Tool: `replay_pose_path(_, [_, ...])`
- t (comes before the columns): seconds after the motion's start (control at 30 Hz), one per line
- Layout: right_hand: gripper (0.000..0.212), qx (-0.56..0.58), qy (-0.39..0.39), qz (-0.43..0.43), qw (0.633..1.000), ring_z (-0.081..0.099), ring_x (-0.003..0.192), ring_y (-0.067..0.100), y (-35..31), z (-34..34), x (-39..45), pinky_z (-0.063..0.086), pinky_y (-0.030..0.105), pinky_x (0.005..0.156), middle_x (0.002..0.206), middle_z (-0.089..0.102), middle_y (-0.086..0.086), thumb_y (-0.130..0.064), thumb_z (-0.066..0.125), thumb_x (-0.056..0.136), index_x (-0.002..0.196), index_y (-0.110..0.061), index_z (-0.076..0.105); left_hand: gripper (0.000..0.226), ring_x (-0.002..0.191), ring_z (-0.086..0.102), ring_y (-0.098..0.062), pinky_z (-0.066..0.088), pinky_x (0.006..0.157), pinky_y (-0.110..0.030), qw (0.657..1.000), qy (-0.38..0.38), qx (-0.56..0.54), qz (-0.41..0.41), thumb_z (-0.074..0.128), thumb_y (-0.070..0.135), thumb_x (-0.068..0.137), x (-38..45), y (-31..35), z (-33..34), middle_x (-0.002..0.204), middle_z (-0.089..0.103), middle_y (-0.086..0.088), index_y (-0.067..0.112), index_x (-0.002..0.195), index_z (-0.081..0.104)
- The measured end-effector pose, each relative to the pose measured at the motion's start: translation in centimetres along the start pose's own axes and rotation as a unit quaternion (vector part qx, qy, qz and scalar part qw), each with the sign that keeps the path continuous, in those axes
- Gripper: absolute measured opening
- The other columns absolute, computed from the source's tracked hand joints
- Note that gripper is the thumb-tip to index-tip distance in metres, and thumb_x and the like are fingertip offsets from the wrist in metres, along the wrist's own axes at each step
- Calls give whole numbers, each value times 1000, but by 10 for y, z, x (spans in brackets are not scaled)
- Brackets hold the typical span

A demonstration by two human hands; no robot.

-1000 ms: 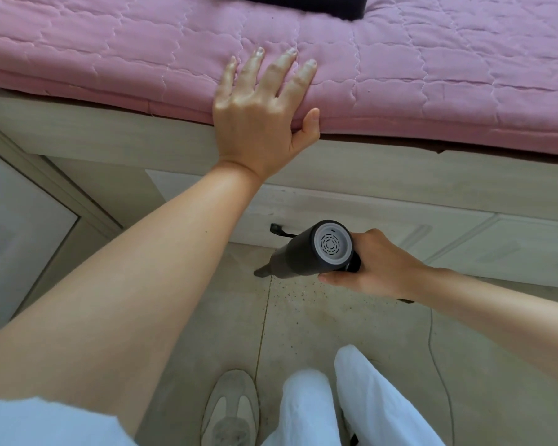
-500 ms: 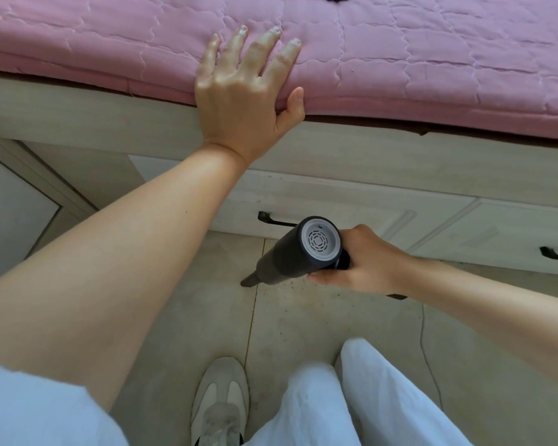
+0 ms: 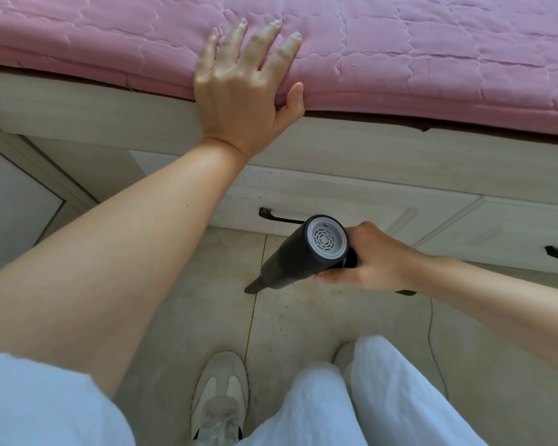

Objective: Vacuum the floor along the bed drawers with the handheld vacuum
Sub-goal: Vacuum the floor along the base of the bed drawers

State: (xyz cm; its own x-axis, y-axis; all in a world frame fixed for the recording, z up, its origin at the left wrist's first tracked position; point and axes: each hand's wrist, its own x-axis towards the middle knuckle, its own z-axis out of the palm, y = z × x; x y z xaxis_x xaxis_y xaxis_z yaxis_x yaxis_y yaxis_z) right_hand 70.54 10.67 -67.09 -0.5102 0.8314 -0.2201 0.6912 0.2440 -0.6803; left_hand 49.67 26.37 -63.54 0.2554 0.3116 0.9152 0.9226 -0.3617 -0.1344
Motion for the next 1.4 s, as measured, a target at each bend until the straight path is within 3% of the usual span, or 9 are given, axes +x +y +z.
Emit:
replay_pose_path(0.07, [22,-3,-4,-1,1000,63,81,0,1,-1,-2,50,24,71,81,67,-18,-51,69,71,88,-41,58,45,116,66,-35,51,100,-54,1000,4,0,-1,50,44,91,0,0,0,127,69,-1,24,126,70])
replay_pose_path(0.2, [21,-8,10,0,1000,61,79,0,1,0,-4,47,21,69,78,65,-20,-45,72,75,84,-47,54,44,115,67,-34,51,99,-54,1000,9,1,-5,52,44,91,0,0,1,127,70,0,25,126,71])
replay_pose_path(0.4, [31,-5,-12,-8,1000,62,77,5,-3,2,-8,50,25,68,78,67,-13,-61,59,66,86,-38,58,44,112,68,-33,52,98,-54,1000,16,2,-1,54,45,90,0,0,1,125,71,0,26,125,72])
replay_pose_path(0.63, [22,-4,-22,-20,1000,62,80,3,-7,3,-10,50,25,71,81,67,-16,-62,58,65,82,-48,54,45,110,68,-34,52,97,-54,1000,13,8,3,53,48,91,-1,-1,4,125,70,0,26,126,70])
replay_pose_path(0.77, [32,-3,-46,-26,999,63,80,5,-10,2,-12,52,32,73,82,68,-13,-58,62,67,89,-35,61,44,105,69,-34,53,95,-52,1000,16,7,5,52,47,92,-1,-2,4,123,70,-1,26,126,70])
replay_pose_path(0.9, [15,11,-82,-34,996,60,77,-1,-10,3,-16,44,18,67,76,65,-23,-44,73,75,78,-45,58,44,100,69,-33,55,91,-49,1000,22,5,7,51,48,93,-1,-3,4,120,71,-1,27,127,68])
replay_pose_path(1.0, [30,1,-102,-36,994,59,72,-5,-13,3,-17,39,10,63,71,61,-30,-37,75,77,73,-57,52,44,95,69,-32,56,86,-46,999,30,9,11,52,49,92,0,-2,3,118,72,1,28,127,69])
replay_pose_path(1.23, [21,39,-155,-1,987,64,58,18,-17,2,-16,52,28,56,72,67,1,-31,78,76,86,-26,60,43,83,68,-30,54,74,-39,999,31,38,7,53,50,90,-1,-2,3,105,73,1,29,123,72])
replay_pose_path(1.4, [17,60,-200,15,978,61,55,23,-18,9,-16,48,30,53,59,61,-5,-28,78,77,80,-27,61,42,77,67,-29,51,68,-35,998,26,56,-1,54,52,88,-1,-3,3,95,72,-1,29,118,74])
